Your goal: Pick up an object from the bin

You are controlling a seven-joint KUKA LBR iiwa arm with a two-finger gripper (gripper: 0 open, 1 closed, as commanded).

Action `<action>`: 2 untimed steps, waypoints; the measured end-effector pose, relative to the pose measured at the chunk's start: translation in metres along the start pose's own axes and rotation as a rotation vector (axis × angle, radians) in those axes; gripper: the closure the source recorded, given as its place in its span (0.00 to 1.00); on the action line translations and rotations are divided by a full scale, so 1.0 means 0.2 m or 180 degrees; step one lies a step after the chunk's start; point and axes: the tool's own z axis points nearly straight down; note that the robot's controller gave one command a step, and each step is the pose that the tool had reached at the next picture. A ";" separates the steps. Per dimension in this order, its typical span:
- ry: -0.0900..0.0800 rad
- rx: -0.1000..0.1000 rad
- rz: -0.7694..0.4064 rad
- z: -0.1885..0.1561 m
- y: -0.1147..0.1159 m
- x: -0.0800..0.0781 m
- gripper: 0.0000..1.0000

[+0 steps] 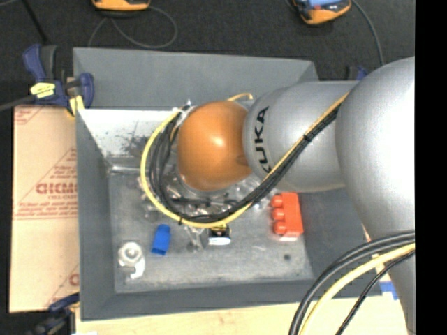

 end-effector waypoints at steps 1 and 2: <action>0.0014 -0.0013 -0.0753 0.16 0.04 -0.03 0.00; 0.0006 -0.0018 -0.0732 0.15 0.04 -0.03 0.00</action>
Offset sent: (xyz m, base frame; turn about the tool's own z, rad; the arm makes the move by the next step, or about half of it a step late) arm -0.0025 0.0101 -0.0307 -0.2378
